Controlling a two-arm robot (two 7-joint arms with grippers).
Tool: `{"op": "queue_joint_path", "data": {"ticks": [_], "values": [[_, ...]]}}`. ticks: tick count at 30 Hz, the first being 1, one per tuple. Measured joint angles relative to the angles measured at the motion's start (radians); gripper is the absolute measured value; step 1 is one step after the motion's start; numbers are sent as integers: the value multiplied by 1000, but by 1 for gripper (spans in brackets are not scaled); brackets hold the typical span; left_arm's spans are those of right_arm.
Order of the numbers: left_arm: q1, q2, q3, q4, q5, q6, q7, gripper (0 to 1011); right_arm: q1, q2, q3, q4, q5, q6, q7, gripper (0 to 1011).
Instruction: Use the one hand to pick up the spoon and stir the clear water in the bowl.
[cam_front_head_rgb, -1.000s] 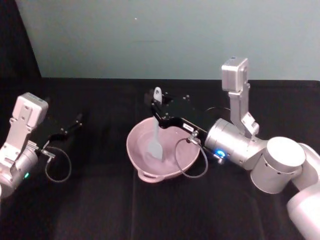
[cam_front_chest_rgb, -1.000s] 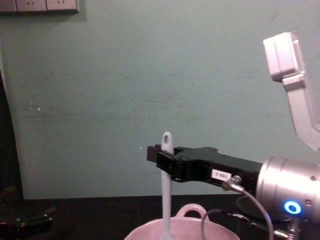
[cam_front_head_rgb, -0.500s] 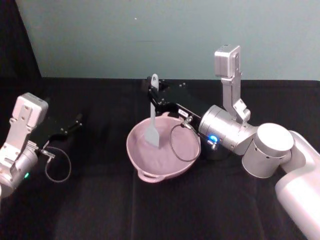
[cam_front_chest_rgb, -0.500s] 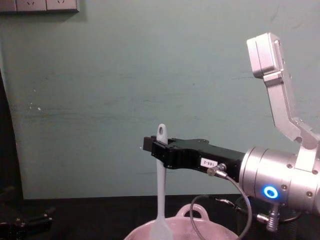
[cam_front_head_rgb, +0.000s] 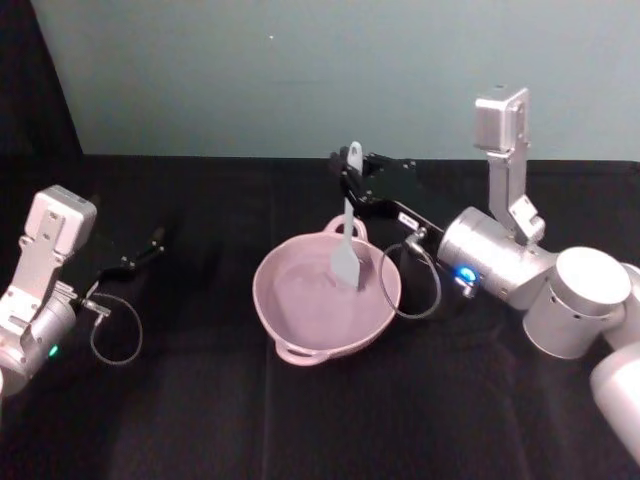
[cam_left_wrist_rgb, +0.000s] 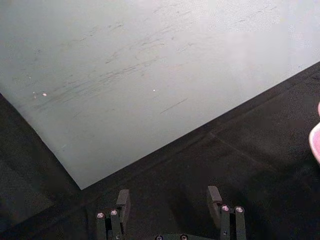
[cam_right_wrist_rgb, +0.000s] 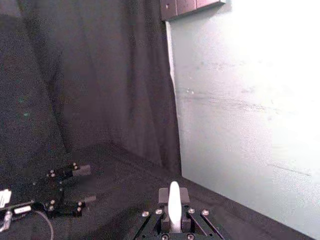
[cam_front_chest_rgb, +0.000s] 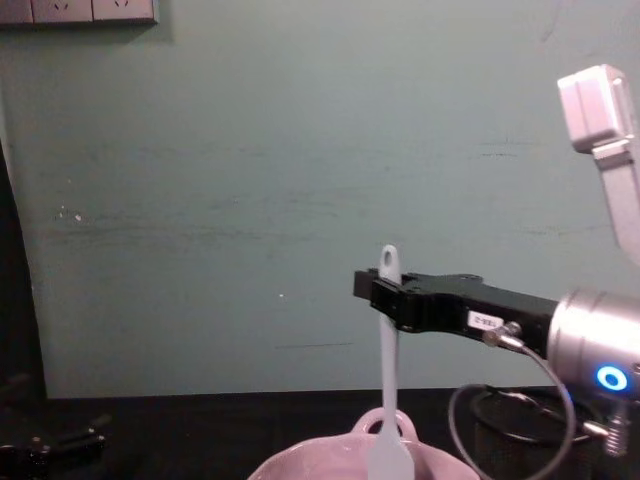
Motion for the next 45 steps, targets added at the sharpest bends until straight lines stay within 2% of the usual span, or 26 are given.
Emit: {"op": "queue_joint_path", "data": {"ticks": [11, 21, 28, 36, 45], "values": [[0, 0, 0, 0, 0, 0, 0, 1011, -74, 39, 3, -99, 6, 13, -1, 114], [0, 0, 0, 0, 0, 0, 0, 1011, -90, 27, -26, -119, 8, 15, 12, 114], [0, 0, 0, 0, 0, 0, 0, 1011, -66, -1, -52, -97, 7, 13, 20, 114], [0, 0, 0, 0, 0, 0, 0, 1011, -9, -46, -77, -30, -7, 7, 22, 114], [0, 0, 0, 0, 0, 0, 0, 1011, 50, -85, -82, 55, -28, -2, 13, 114]]}}
